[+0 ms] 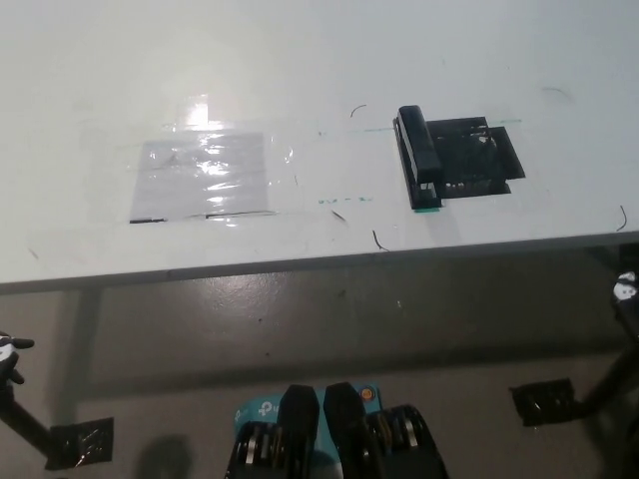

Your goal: A stapler is kept infront of the robot on the black mark on the desk and the robot uses its right hand to lift the top of the stapler to open it

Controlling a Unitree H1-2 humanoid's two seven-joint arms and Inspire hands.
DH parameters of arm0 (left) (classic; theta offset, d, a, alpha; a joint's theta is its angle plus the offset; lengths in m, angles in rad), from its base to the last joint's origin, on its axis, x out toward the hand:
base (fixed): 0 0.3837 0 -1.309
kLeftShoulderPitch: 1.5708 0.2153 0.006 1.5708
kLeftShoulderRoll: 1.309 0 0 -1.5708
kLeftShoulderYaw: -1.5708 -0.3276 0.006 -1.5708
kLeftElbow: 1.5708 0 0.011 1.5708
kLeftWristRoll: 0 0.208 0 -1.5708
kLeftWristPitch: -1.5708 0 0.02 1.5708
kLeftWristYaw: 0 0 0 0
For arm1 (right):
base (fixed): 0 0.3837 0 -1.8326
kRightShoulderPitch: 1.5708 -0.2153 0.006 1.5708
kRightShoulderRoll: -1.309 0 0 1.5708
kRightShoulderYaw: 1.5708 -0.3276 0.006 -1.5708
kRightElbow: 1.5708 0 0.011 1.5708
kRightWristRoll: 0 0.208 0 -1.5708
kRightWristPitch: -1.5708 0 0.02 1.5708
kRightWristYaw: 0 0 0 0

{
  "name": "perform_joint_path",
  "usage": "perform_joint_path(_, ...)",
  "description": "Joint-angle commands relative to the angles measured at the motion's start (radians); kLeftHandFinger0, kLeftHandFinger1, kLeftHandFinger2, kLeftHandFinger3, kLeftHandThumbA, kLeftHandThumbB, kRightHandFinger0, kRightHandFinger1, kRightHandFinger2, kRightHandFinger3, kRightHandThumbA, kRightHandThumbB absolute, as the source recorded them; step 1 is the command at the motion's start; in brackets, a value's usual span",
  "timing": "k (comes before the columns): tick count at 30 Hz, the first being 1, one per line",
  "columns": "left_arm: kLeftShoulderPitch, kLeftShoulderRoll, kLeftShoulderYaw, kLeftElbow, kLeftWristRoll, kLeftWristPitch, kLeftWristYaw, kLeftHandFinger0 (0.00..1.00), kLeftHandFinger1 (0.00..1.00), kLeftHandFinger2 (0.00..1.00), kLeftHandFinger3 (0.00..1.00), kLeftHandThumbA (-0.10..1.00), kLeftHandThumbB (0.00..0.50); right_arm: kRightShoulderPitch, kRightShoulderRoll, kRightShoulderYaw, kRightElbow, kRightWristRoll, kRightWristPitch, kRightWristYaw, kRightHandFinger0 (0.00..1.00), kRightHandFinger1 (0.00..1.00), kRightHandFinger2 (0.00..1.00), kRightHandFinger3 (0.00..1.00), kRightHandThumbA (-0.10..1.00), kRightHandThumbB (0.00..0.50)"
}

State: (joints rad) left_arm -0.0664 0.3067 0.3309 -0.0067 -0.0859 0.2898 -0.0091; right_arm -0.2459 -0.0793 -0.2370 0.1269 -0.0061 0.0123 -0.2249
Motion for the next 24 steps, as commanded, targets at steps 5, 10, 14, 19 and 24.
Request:
perform_joint_path(5, -0.014, 0.003, 0.002, -0.020, -0.009, -0.002, 0.012, 0.17, 0.22, 0.45, 0.75, -0.10, 0.000, -0.159, -0.008, 0.065, -0.115, -0.009, 0.042, 0.034, 0.16, 0.21, 0.33, 0.48, 0.15, 0.000)
perform_joint_path(10, -0.015, -0.001, 0.003, -0.020, -0.012, 0.004, 0.013, 0.19, 0.23, 0.45, 0.75, -0.10, 0.000, -0.272, 0.010, 0.100, -0.116, 0.014, 0.100, 0.055, 0.20, 0.22, 0.35, 0.52, 0.15, 0.000)
perform_joint_path(14, -0.015, -0.005, 0.000, -0.012, -0.010, 0.002, 0.013, 0.16, 0.22, 0.45, 0.74, -0.10, 0.000, -0.326, 0.037, 0.126, -0.099, 0.021, 0.150, 0.061, 0.20, 0.23, 0.35, 0.53, 0.16, 0.000)
perform_joint_path(19, -0.015, 0.000, -0.004, -0.013, -0.001, -0.003, 0.011, 0.17, 0.23, 0.45, 0.74, -0.10, 0.000, -0.354, 0.063, 0.149, -0.063, 0.037, 0.228, 0.073, 0.24, 0.29, 0.41, 0.62, 0.28, 0.001)
perform_joint_path(24, -0.018, -0.005, 0.004, -0.011, -0.011, -0.001, 0.014, 0.15, 0.21, 0.44, 0.72, -0.10, 0.000, -0.389, 0.129, 0.095, -0.022, 0.206, 0.405, 0.131, 0.52, 0.65, 0.79, 0.99, 0.48, 0.000)
